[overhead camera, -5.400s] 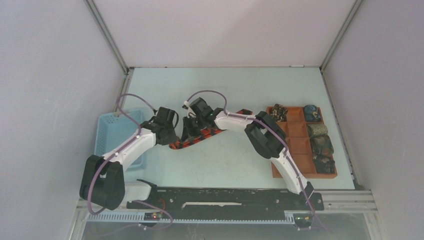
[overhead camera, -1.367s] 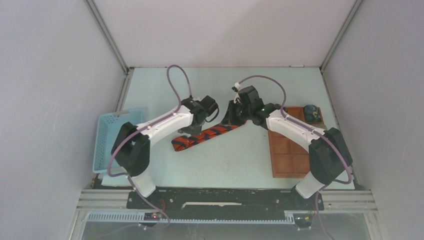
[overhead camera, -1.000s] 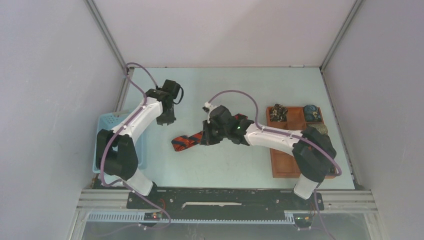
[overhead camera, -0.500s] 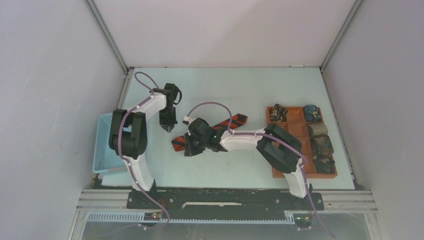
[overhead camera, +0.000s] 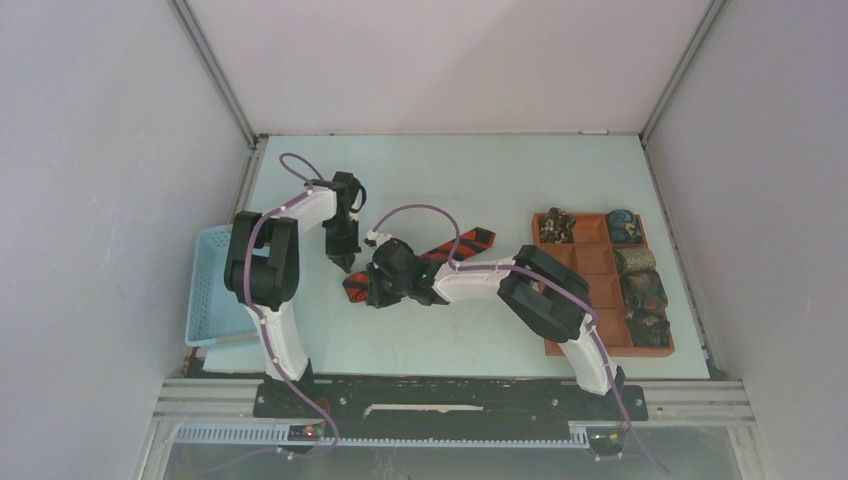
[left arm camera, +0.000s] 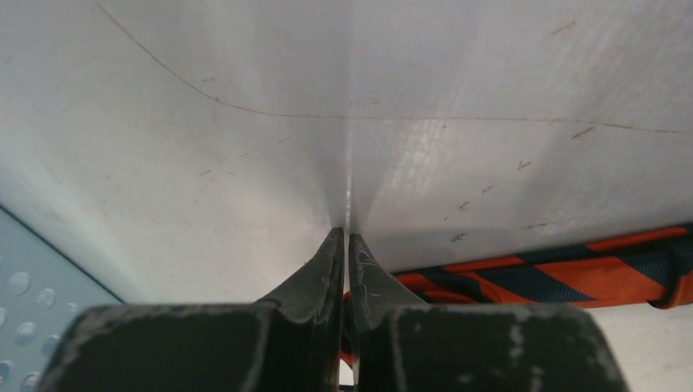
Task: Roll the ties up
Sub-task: Roll the tie at the center of the board.
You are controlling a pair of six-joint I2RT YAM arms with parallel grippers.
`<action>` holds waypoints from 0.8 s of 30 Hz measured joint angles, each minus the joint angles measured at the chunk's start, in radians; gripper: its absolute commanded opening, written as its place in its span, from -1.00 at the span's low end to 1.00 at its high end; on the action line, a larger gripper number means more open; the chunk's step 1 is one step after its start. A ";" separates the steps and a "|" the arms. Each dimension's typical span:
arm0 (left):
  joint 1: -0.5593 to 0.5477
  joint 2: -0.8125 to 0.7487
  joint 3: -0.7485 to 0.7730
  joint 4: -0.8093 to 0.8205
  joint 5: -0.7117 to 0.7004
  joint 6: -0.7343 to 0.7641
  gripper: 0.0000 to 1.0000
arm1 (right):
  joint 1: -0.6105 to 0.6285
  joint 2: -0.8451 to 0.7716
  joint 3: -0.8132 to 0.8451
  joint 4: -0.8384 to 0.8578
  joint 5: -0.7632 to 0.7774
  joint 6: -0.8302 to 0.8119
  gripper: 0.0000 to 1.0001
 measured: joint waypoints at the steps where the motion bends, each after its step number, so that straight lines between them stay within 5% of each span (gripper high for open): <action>1: 0.000 0.000 -0.002 0.000 0.011 0.004 -0.80 | 0.001 0.003 0.000 0.006 0.008 0.000 -1.00; 24: -0.051 -0.053 -0.099 0.000 0.060 0.005 -0.83 | 0.033 0.022 0.000 0.063 0.139 -0.004 -1.00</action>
